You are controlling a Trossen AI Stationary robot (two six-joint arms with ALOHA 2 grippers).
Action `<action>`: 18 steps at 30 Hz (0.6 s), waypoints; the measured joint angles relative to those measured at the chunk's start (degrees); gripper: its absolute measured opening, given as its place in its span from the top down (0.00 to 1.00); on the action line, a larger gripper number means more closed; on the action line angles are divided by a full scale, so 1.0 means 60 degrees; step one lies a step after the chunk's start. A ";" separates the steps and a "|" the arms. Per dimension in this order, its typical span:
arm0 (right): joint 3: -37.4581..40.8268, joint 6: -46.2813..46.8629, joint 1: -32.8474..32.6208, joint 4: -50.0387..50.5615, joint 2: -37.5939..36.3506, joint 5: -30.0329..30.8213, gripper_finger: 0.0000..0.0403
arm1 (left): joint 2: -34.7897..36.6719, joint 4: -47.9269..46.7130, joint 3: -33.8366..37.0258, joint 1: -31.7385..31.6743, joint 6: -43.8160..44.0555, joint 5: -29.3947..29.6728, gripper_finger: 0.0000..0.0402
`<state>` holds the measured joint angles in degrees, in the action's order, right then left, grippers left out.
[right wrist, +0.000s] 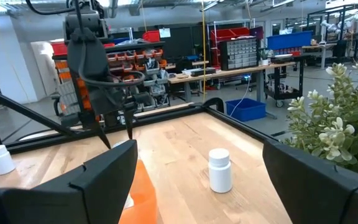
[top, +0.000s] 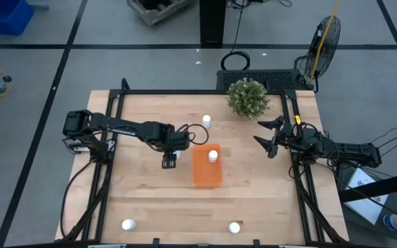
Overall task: Pick and place pill bottles into a basket
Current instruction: Put the white pill bottle into the orange container
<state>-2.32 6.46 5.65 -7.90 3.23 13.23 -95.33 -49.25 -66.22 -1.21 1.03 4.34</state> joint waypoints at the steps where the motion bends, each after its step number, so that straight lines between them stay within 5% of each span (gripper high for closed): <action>1: 0.0004 -0.0001 0.0000 0.0000 0.0002 0.0000 0.16 | -0.0052 0.0003 0.0000 -0.0020 -0.0021 0.0000 0.43; 18: 0.0002 0.0138 -0.0004 0.0004 0.0001 -0.0004 0.16 | -0.0175 0.0718 0.0000 -0.0234 -0.0115 -0.0570 0.43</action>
<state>-2.31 7.29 5.63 -7.88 3.24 13.21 -96.38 -44.94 -66.22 -2.61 0.34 0.92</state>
